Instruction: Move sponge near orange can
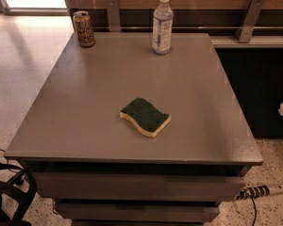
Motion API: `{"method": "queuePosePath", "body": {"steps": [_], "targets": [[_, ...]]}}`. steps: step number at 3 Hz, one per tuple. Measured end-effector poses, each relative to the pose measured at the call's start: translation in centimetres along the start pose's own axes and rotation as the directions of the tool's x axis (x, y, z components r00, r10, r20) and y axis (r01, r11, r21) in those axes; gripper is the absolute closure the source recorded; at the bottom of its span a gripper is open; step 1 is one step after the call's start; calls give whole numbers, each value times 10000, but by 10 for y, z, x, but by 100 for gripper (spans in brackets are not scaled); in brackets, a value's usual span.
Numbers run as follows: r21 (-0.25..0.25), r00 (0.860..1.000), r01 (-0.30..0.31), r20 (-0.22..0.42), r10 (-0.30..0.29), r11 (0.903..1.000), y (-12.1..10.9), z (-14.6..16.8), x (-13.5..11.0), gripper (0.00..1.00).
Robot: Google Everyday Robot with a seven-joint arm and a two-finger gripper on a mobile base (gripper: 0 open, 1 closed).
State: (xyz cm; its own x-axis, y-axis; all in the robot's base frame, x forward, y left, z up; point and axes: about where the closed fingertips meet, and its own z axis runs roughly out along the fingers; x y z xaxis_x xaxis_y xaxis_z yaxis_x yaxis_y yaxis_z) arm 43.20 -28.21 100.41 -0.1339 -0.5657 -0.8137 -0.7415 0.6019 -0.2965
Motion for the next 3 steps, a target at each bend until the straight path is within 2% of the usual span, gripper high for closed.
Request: {"method": "queuePosePath", "body": {"steps": [1, 2, 3], "targets": [[0, 10000, 0, 0, 0, 10000, 0, 0, 0, 0], [-807, 9975, 493, 537, -451, 9955, -2, 34, -24, 0], [-1644, 9877, 1008, 1350, -789, 9812, 8, 77, -42, 0]]}}
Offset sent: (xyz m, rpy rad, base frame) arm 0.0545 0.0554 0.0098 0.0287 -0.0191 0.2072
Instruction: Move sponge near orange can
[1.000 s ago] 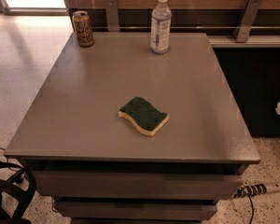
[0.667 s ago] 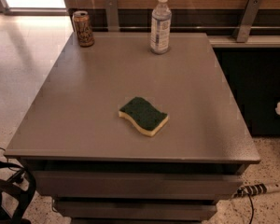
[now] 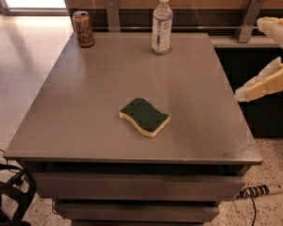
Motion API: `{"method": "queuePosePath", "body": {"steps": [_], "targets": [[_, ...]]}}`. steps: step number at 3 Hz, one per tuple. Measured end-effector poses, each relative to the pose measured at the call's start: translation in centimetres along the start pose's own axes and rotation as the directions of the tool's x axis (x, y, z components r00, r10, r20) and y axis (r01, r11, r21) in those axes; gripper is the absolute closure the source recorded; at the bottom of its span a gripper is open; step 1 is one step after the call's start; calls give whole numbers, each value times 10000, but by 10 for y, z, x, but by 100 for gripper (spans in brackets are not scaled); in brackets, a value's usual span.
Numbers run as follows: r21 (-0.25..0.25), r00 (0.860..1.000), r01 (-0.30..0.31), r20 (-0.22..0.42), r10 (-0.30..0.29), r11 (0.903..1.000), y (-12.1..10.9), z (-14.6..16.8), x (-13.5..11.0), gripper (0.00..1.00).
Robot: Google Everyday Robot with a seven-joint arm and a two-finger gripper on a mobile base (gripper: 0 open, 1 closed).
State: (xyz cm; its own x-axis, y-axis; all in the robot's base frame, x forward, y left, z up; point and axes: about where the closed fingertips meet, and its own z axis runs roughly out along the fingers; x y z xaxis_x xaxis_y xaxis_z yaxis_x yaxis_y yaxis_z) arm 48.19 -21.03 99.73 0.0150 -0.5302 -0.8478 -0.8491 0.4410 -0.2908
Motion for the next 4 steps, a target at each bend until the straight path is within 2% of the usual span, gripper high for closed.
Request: {"method": "queuePosePath", "body": {"steps": [1, 2, 4], "targets": [[-464, 9996, 115, 273, -102, 9989, 9, 32, 5, 0], [-467, 9989, 369, -285, -382, 9982, 24, 73, 26, 0], [-629, 9948, 315, -947, -374, 9975, 42, 119, 59, 0]]}}
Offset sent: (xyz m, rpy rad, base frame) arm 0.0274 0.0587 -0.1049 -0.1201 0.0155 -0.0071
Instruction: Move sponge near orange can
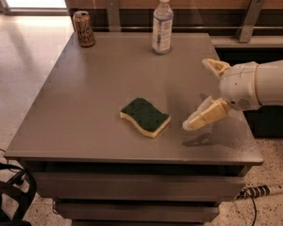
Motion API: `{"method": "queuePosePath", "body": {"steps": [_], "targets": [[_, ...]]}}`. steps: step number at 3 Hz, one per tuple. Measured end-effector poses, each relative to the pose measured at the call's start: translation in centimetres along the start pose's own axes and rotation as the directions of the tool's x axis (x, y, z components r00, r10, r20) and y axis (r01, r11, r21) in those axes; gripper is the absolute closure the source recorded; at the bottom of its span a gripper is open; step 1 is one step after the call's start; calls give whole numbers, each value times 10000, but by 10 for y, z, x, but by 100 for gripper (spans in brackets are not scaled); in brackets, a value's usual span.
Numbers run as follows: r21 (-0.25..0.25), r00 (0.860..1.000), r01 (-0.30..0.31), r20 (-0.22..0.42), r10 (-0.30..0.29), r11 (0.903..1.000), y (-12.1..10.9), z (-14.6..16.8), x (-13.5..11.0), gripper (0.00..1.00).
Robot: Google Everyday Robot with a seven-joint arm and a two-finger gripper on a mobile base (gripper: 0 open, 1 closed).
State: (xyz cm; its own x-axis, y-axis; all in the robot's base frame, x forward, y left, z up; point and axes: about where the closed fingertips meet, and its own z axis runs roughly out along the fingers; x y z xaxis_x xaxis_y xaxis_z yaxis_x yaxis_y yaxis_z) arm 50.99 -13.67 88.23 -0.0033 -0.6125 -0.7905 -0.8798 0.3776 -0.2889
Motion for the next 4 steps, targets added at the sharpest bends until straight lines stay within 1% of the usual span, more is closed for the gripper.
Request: {"method": "queuePosePath", "body": {"steps": [1, 2, 3, 4], "targets": [[-283, 9997, -99, -209, 93, 9995, 21, 18, 5, 0], [-624, 9996, -195, -204, 183, 9979, 39, 26, 3, 0], [-1158, 9999, -100, -47, 95, 9932, 54, 36, -12, 0], [-1697, 9996, -184, 202, 222, 9853, 68, 59, -21, 0]]}}
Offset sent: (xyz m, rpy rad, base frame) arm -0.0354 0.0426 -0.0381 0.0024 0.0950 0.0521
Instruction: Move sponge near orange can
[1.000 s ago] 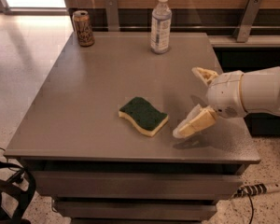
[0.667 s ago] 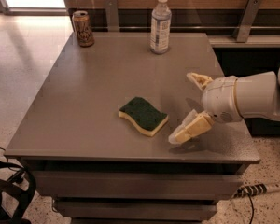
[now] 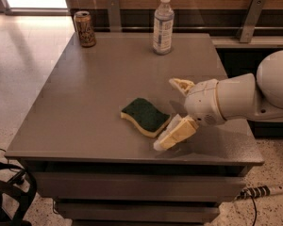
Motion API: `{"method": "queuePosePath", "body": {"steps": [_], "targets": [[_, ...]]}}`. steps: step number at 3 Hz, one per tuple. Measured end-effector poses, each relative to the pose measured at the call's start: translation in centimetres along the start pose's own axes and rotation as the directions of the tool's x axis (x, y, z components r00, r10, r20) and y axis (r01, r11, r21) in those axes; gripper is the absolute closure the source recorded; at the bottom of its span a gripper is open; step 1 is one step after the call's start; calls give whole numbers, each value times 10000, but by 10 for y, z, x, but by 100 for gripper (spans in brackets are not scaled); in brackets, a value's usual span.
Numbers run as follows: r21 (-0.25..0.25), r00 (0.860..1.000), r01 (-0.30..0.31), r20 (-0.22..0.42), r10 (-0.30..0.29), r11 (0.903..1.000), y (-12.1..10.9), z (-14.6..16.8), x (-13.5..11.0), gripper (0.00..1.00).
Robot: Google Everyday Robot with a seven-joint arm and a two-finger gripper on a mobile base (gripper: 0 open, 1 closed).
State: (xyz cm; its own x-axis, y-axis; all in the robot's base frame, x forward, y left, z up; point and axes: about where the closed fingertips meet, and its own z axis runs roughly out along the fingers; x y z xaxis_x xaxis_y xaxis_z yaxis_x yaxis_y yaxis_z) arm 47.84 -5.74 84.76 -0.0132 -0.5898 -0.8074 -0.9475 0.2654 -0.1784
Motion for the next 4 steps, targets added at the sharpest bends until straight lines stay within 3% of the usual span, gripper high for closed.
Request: {"method": "queuePosePath", "body": {"steps": [2, 4], "targets": [[-553, 9973, -455, 544, 485, 9974, 8, 38, 4, 3], [-764, 9950, -548, 794, 608, 9956, 12, 51, 2, 63]]}}
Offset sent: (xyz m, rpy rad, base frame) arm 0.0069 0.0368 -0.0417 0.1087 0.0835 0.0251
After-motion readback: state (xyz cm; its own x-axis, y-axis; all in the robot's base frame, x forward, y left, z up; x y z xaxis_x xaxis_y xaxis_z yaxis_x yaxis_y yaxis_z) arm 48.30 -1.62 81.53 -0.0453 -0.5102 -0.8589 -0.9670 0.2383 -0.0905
